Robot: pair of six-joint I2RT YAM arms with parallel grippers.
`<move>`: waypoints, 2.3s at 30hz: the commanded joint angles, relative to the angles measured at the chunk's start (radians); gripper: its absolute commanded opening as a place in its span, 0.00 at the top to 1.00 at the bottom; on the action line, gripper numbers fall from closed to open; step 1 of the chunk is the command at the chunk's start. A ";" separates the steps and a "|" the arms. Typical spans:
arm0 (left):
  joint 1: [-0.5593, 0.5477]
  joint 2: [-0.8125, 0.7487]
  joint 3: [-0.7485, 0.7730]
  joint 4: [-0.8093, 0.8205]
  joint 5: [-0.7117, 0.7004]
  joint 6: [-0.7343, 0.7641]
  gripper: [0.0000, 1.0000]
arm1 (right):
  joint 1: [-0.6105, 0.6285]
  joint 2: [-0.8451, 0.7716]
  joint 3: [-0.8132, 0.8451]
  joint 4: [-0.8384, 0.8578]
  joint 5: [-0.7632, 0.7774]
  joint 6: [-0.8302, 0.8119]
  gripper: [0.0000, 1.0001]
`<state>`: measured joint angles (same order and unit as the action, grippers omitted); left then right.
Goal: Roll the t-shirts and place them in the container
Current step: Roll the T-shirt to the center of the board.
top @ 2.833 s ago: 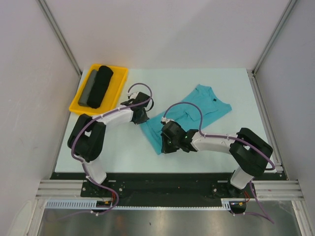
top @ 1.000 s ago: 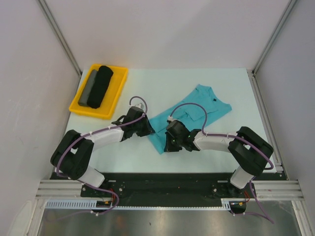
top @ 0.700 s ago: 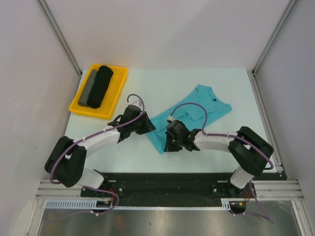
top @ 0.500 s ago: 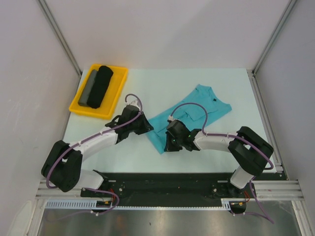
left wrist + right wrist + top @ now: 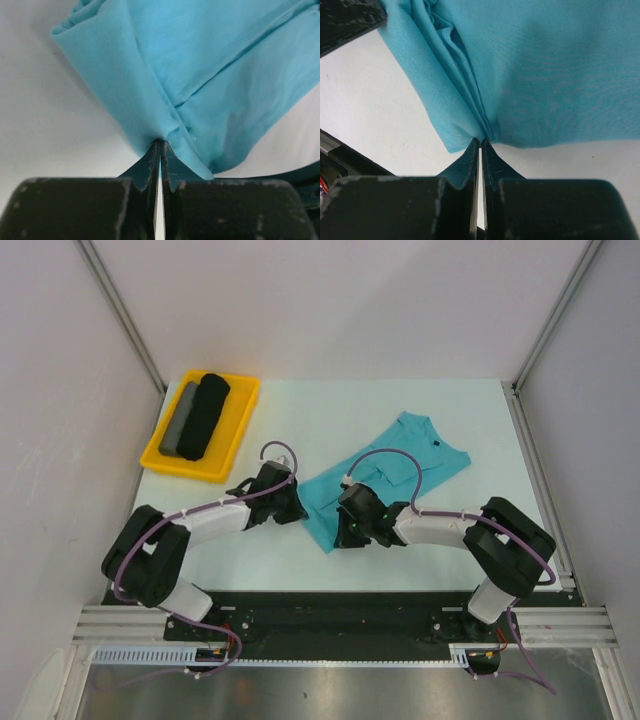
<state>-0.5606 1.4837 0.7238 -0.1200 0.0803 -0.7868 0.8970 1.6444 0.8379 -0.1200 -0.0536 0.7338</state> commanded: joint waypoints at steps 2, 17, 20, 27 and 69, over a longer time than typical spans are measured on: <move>-0.002 0.061 0.043 0.043 -0.013 -0.020 0.94 | -0.010 -0.021 -0.005 -0.013 0.037 0.003 0.93; -0.002 0.121 0.114 0.042 -0.016 -0.015 0.92 | 0.120 -0.182 0.009 -0.078 0.337 -0.140 0.61; -0.002 0.133 0.112 0.048 -0.014 -0.019 0.92 | 0.163 -0.175 0.047 -0.066 0.399 -0.215 0.60; -0.002 0.147 0.124 0.045 -0.002 -0.019 0.92 | 0.273 -0.029 0.177 -0.030 0.506 -0.431 0.57; -0.002 0.161 0.158 0.023 0.007 -0.002 0.90 | 0.438 0.354 0.417 -0.288 0.949 -0.528 0.42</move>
<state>-0.5522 1.6485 0.8402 -0.0925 0.0902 -0.7868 1.3331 1.9720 1.2144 -0.3653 0.8509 0.2451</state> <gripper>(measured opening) 0.093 0.595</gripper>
